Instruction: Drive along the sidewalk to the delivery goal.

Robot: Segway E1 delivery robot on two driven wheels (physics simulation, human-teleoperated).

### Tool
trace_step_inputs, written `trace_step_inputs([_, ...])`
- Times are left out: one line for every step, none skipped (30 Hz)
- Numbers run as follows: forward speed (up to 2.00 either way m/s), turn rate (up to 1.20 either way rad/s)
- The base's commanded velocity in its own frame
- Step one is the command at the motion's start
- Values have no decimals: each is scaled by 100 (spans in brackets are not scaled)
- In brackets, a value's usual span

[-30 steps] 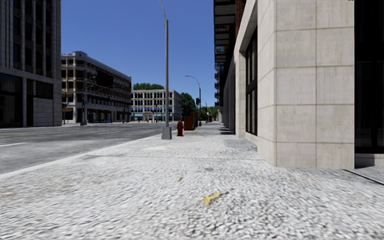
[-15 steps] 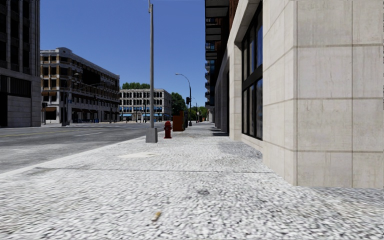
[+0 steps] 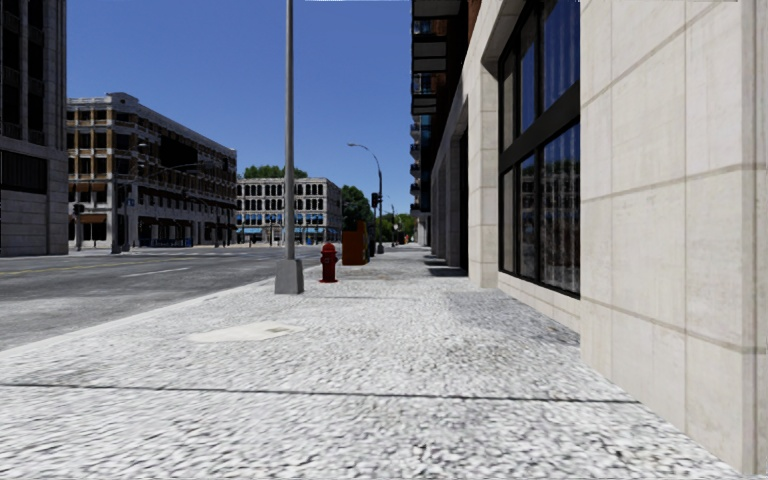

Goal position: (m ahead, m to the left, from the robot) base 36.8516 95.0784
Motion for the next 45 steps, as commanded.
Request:
trace_step_inputs([194,-44])
trace_step_inputs([194,-17])
trace_step_inputs([194,0])
trace_step_inputs([200,0])
trace_step_inputs([200,0])
trace_step_inputs([200,0])
trace_step_inputs([200,0])
trace_step_inputs([200,0])
trace_step_inputs([200,0])
trace_step_inputs([200,0])
trace_step_inputs([200,0])
trace_step_inputs([200,0])
trace_step_inputs([200,0])
trace_step_inputs([200,-16])
trace_step_inputs([200,-26])
trace_step_inputs([200,-32])
trace_step_inputs([200,-32])
trace_step_inputs([200,-40])
trace_step_inputs([200,-43])
trace_step_inputs([200,-43])
trace_step_inputs([200,-43])
trace_step_inputs([200,-43])
trace_step_inputs([200,-43])
trace_step_inputs([200,-37])
trace_step_inputs([200,-37])
trace_step_inputs([200,-22])
trace_step_inputs([200,-6])
trace_step_inputs([200,0])
trace_step_inputs([200,0])
trace_step_inputs([200,0])
trace_step_inputs([200,0])
trace_step_inputs([200,0])
trace_step_inputs([200,0])
trace_step_inputs([200,0])
trace_step_inputs([200,0])
trace_step_inputs([200,0])
trace_step_inputs([200,0])
trace_step_inputs([200,0])
trace_step_inputs([200,0])
trace_step_inputs([200,0])
trace_step_inputs([200,0])
trace_step_inputs([200,0])
trace_step_inputs([200,0])
trace_step_inputs([200,0])
trace_step_inputs([200,0])
